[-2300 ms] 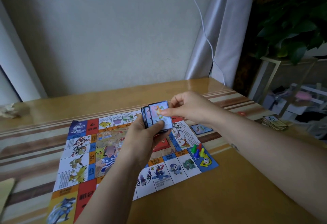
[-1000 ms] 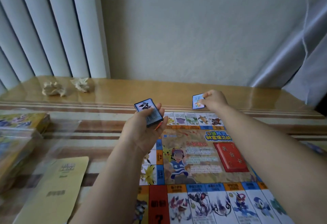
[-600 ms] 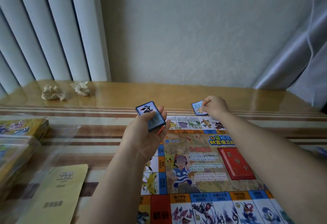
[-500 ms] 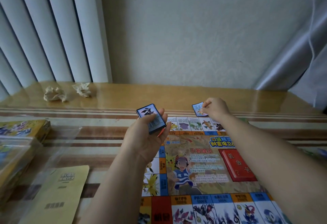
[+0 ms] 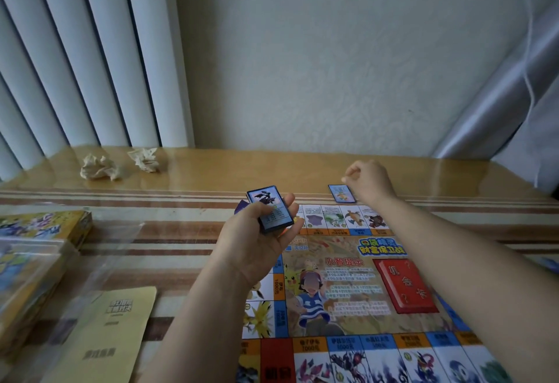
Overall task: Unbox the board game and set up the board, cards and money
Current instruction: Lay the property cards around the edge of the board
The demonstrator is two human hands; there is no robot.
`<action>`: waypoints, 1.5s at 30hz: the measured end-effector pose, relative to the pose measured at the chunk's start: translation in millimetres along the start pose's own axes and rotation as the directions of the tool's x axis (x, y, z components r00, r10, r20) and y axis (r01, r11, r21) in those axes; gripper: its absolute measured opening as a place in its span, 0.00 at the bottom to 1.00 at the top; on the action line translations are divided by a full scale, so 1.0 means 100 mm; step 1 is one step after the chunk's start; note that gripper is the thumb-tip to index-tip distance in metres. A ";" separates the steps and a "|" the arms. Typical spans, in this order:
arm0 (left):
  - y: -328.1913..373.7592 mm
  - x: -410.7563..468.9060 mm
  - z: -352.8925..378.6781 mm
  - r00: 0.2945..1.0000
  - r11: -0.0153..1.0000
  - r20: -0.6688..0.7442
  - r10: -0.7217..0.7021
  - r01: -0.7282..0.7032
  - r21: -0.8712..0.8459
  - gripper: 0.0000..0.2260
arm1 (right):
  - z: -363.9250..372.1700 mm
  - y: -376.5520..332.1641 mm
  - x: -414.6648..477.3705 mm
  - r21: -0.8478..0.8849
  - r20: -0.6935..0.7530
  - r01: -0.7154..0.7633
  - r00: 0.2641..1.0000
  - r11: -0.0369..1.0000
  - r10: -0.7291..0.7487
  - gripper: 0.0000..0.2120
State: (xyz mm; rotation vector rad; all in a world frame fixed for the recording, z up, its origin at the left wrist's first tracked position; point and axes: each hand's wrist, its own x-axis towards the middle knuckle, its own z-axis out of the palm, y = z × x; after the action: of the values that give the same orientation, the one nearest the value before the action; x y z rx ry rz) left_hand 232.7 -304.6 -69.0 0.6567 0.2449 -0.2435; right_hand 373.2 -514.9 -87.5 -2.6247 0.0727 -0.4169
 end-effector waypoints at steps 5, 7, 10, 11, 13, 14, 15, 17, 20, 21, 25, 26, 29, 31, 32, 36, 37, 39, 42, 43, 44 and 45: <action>-0.04 -0.05 0.00 0.992 0.980 0.122 -0.031 0.007 0.197 0.10 | -0.52 -0.58 -0.40 0.300 0.179 0.132 0.965 0.945 -0.192 0.11; -0.06 -0.10 0.03 0.983 0.961 0.173 -0.055 0.005 0.278 0.11 | -0.70 -0.75 -0.67 0.378 0.324 0.122 0.911 0.918 -0.254 0.12; -0.08 -0.16 0.08 0.970 0.928 0.231 -0.072 -0.019 0.372 0.10 | -0.83 -0.85 -0.91 0.405 0.423 0.080 0.867 0.911 -0.264 0.12; -0.08 -0.18 0.10 0.966 0.914 0.247 -0.072 -0.035 0.404 0.10 | -0.86 -0.86 -0.95 0.396 0.433 0.073 0.864 0.915 -0.256 0.12; -0.06 -0.21 0.12 0.961 0.881 0.272 -0.052 -0.084 0.465 0.09 | -0.92 -0.89 -0.98 0.385 0.444 0.068 0.861 0.920 -0.249 0.10; -0.04 -0.22 0.13 0.959 0.865 0.281 -0.032 -0.114 0.489 0.08 | -0.95 -0.90 -0.98 0.392 0.448 0.063 0.858 0.918 -0.251 0.09; -0.03 -0.23 0.14 0.958 0.851 0.286 -0.008 -0.144 0.506 0.08 | -0.98 -0.92 -0.98 0.399 0.451 0.059 0.856 0.915 -0.252 0.08; 0.01 -0.24 0.16 0.957 0.830 0.286 0.046 -0.196 0.522 0.08 | -1.05 -0.98 -0.96 0.398 0.452 0.067 0.854 0.915 -0.259 0.07; 0.04 -0.25 0.18 0.954 0.821 0.272 0.129 -0.257 0.510 0.08 | -1.12 -1.09 -0.92 0.373 0.448 0.119 0.846 0.920 -0.291 0.06; 0.04 -0.25 0.18 0.952 0.821 0.265 0.151 -0.270 0.503 0.08 | -1.13 -1.11 -0.90 0.369 0.448 0.136 0.841 0.920 -0.304 0.06; 0.04 -0.25 0.18 0.957 0.818 0.225 0.184 -0.276 0.505 0.08 | -1.12 -1.15 -0.88 0.353 0.457 0.170 0.827 0.920 -0.328 0.06; 0.03 -0.25 0.18 0.957 0.815 0.219 0.189 -0.277 0.508 0.08 | -1.13 -1.15 -0.88 0.344 0.457 0.175 0.827 0.923 -0.327 0.08; 0.02 -0.23 0.19 0.960 0.813 0.202 0.194 -0.273 0.514 0.07 | -1.15 -1.12 -0.86 0.319 0.467 0.179 0.825 0.931 -0.319 0.14; 0.00 -0.22 0.18 0.967 0.832 0.190 0.169 -0.244 0.498 0.06 | -1.15 -1.08 -0.86 0.303 0.478 0.171 0.824 0.937 -0.305 0.15; -0.01 -0.21 0.18 0.971 0.846 0.188 0.149 -0.224 0.485 0.05 | -1.15 -1.05 -0.87 0.297 0.483 0.164 0.824 0.941 -0.296 0.15; -0.05 -0.19 0.18 0.975 0.854 0.171 0.139 -0.206 0.478 0.05 | -1.16 -0.90 -0.88 0.288 0.507 0.102 0.827 0.952 -0.242 0.13; -0.06 -0.18 0.18 0.975 0.847 0.161 0.154 -0.214 0.486 0.04 | -1.16 -0.87 -0.90 0.296 0.516 0.096 0.821 0.950 -0.244 0.14; -0.09 -0.17 0.20 0.974 0.837 0.133 0.185 -0.227 0.498 0.04 | -1.18 -0.82 -0.94 0.321 0.535 0.108 0.799 0.941 -0.274 0.17; -0.17 -0.16 0.23 0.970 0.816 0.099 0.223 -0.241 0.525 0.04 | -1.20 -0.77 -0.99 0.263 0.539 0.168 0.791 0.950 -0.289 0.13; -0.19 -0.15 0.25 0.969 0.812 0.091 0.229 -0.241 0.531 0.04 | -1.20 -0.75 -0.99 0.236 0.524 0.187 0.802 0.953 -0.287 0.09; -0.22 -0.14 0.28 0.969 0.811 0.083 0.234 -0.241 0.533 0.04 | -1.20 -0.72 -0.98 0.210 0.507 0.203 0.814 0.956 -0.284 0.07; -0.25 -0.11 0.33 0.967 0.805 0.077 0.243 -0.246 0.540 0.05 | -1.20 -0.68 -0.96 0.185 0.497 0.209 0.823 0.960 -0.275 0.06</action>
State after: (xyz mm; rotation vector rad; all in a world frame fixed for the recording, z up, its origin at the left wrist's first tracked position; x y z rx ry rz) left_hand 219.3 -342.3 -54.6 1.2505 0.0782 -0.0595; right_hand 244.1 -496.4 18.3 -2.5355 -0.4579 0.2173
